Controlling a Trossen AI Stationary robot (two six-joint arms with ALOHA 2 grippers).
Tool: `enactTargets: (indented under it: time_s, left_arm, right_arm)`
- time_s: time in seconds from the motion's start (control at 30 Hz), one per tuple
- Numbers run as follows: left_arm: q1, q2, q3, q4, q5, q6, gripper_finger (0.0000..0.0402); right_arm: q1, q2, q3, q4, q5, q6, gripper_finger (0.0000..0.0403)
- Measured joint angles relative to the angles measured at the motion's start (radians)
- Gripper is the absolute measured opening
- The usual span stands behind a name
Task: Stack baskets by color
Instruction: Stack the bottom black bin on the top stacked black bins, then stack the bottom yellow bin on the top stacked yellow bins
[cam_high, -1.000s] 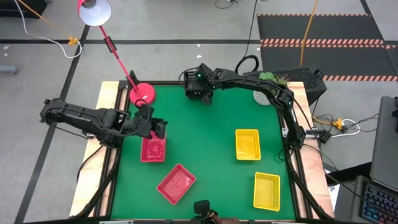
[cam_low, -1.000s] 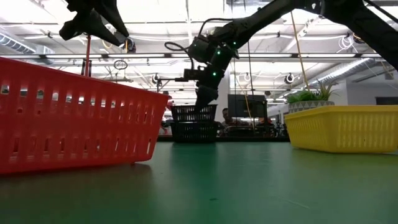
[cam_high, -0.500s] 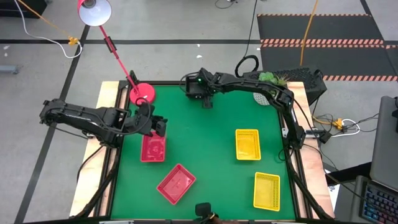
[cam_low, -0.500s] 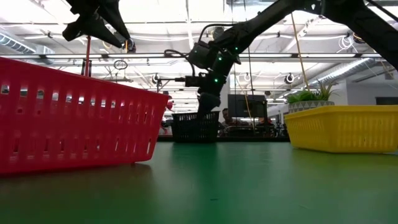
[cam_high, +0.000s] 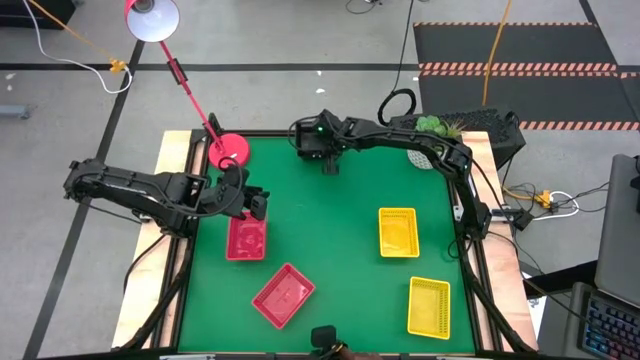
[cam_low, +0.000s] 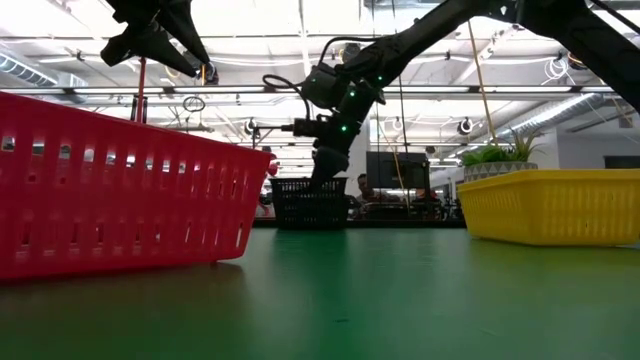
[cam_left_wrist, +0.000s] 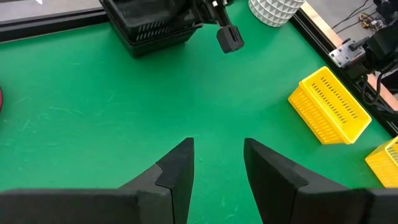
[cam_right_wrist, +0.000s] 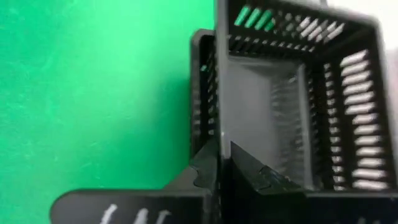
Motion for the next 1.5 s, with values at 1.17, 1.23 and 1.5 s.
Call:
enactTargets:
  time_s: [1.17, 1.23, 1.5]
  left_arm:
    - [-0.088, 0.0, 0.0, 0.074, 0.036, -0.01, 0.014]
    - [-0.088, 0.0, 0.0, 0.073, 0.036, 0.008, 0.014]
    - [-0.076, 0.0, 0.0, 0.067, 0.036, 0.089, 0.014]
  right_arm:
    - [0.093, -0.293, 0.0, -0.319, 0.06, 0.651, 0.0164]
    - [0.123, -0.344, 0.0, -0.398, 0.066, 0.757, 0.0167]
    - [0.311, -0.537, 0.0, -0.693, 0.071, 1.035, 0.0169]
